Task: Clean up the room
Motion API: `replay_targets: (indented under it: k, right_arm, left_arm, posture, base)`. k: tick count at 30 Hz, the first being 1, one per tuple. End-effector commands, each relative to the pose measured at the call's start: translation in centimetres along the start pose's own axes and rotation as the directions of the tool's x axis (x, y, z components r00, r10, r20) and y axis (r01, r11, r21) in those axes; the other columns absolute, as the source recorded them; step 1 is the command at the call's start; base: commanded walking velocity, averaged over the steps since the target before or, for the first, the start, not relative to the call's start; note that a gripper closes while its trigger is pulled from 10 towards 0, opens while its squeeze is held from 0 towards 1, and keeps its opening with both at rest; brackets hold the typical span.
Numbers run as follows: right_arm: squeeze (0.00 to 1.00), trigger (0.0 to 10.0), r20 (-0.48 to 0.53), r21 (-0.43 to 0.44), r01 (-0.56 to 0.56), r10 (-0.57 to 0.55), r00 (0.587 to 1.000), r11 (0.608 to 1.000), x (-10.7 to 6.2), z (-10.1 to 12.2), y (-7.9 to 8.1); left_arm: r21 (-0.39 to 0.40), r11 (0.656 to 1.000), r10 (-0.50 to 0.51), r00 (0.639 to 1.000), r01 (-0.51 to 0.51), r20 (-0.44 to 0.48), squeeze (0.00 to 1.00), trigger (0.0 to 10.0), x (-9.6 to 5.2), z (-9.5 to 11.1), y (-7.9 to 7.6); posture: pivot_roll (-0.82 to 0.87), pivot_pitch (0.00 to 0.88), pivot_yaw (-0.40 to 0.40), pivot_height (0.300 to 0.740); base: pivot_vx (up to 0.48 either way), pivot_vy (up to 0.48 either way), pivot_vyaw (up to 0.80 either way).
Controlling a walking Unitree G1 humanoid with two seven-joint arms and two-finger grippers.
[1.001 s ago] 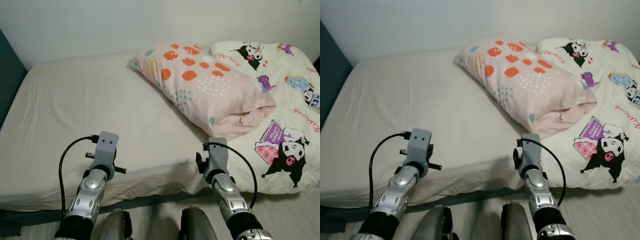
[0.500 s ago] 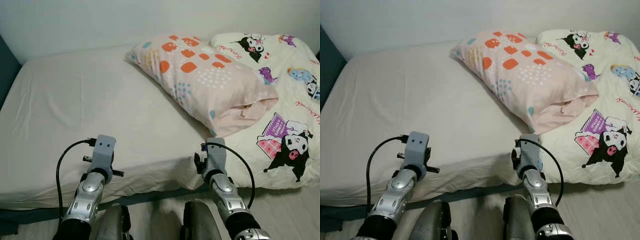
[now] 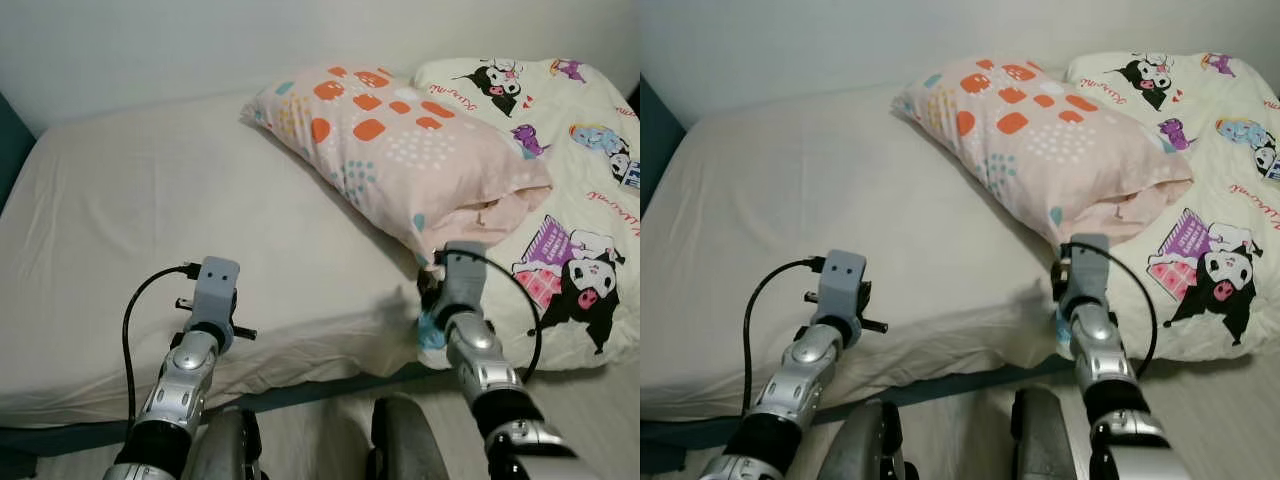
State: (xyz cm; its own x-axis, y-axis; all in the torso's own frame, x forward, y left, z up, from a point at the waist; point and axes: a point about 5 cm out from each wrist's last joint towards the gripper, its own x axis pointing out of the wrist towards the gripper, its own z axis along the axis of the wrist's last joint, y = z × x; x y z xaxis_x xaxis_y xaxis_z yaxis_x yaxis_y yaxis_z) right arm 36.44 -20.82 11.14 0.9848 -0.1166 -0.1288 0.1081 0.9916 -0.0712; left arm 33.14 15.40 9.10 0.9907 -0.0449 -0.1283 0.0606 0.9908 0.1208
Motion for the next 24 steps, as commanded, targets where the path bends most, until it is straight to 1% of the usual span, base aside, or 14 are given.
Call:
replay_targets:
  k: [1, 4, 9, 10, 11, 12, 13, 16, 17, 20, 24]
  right_arm:
    - [0.00, 10.0, -0.034, 0.000, -0.007, 0.007, 0.999, 1.000, 0.0, -0.7, -0.1]
    - [0.00, 10.0, -0.032, 0.004, -0.016, 0.017, 0.999, 1.000, 0.3, -0.1, -0.2]
    - [0.00, 10.0, -0.003, 0.005, -0.064, 0.064, 0.998, 0.998, 1.2, 1.8, 0.1]
    - [0.05, 10.0, 0.014, 0.008, -0.078, 0.078, 0.997, 0.997, 1.4, 2.4, 0.3]
    - [0.42, 10.0, 0.024, 0.008, -0.091, 0.091, 0.996, 0.996, 1.6, 3.0, 0.4]
    - [0.97, 10.0, 0.037, 0.013, -0.105, 0.104, 0.994, 0.994, 1.8, 3.5, 0.6]
    - [1.00, 10.0, 0.044, 0.013, -0.111, 0.111, 0.993, 0.994, 1.9, 3.9, 0.7]
    - [1.00, 10.0, 0.050, 0.018, -0.120, 0.119, 0.992, 0.993, 2.1, 4.3, 0.8]
    - [1.00, 10.0, 0.063, 0.018, -0.139, 0.138, 0.988, 0.990, 2.3, 5.1, 1.0]
    - [1.00, 10.0, 0.069, 0.017, -0.152, 0.150, 0.986, 0.988, 2.5, 5.6, 1.1]
    - [1.00, 10.0, 0.049, -0.013, -0.146, 0.146, 0.988, 0.989, 2.8, 6.3, 0.8]
  left_arm:
    - [-0.010, 1.000, 0.018, 0.999, -0.018, -0.030, 0.00, 10.0, -0.5, -1.0, 0.6]
    - [-0.011, 0.999, 0.030, 0.999, -0.030, -0.030, 0.00, 10.0, -0.6, -1.1, 0.9]
    - [-0.021, 0.998, 0.056, 0.998, -0.056, -0.015, 0.00, 10.0, -0.8, -0.7, 1.5]
    - [-0.021, 0.998, 0.062, 0.998, -0.062, -0.011, 0.00, 10.0, -0.9, -0.6, 1.7]
    - [-0.021, 0.998, 0.066, 0.998, -0.067, -0.009, 0.00, 10.0, -1.0, -0.6, 1.8]
    - [-0.019, 0.997, 0.071, 0.997, -0.071, -0.007, 0.00, 10.0, -1.1, -0.5, 2.0]
    - [-0.018, 0.997, 0.075, 0.997, -0.075, -0.005, 0.00, 10.0, -1.2, -0.5, 2.1]
    - [-0.018, 0.997, 0.080, 0.997, -0.080, -0.005, 0.00, 10.0, -1.3, -0.5, 2.3]
    - [-0.014, 0.996, 0.086, 0.996, -0.086, -0.003, 0.00, 10.0, -1.6, -0.4, 2.6]
    - [-0.012, 0.996, 0.089, 0.996, -0.089, -0.001, 0.00, 10.0, -1.7, -0.4, 2.8]
    - [-0.021, 0.995, 0.101, 0.995, -0.101, 0.002, 0.00, 10.0, -2.1, -0.2, 3.2]
  posture:
    - [0.02, 0.262, 0.024, 0.578]
    - [0.03, 0.267, 0.016, 0.578]
    - [0.06, 0.285, -0.004, 0.578]
    - [0.07, 0.291, -0.010, 0.578]
    - [0.07, 0.291, -0.010, 0.578]
    - [0.07, 0.296, -0.012, 0.578]
    - [0.08, 0.299, -0.014, 0.578]
    - [0.08, 0.302, -0.016, 0.578]
    - [0.09, 0.313, -0.019, 0.578]
    - [0.09, 0.314, -0.020, 0.578]
    - [0.12, 0.337, -0.027, 0.578]
  base:
    - [0.000, 0.000, 0.00]
    - [0.000, 0.000, 0.00]
    - [0.000, 0.000, 0.00]
    - [0.000, 0.000, 0.00]
    - [0.000, 0.000, 0.00]
    - [0.000, 0.000, 0.00]
    - [0.000, 0.000, 0.00]
    - [0.000, 0.000, 0.00]
    - [0.000, 0.000, 0.00]
    - [0.000, 0.000, 0.00]
    - [0.000, 0.000, 0.00]
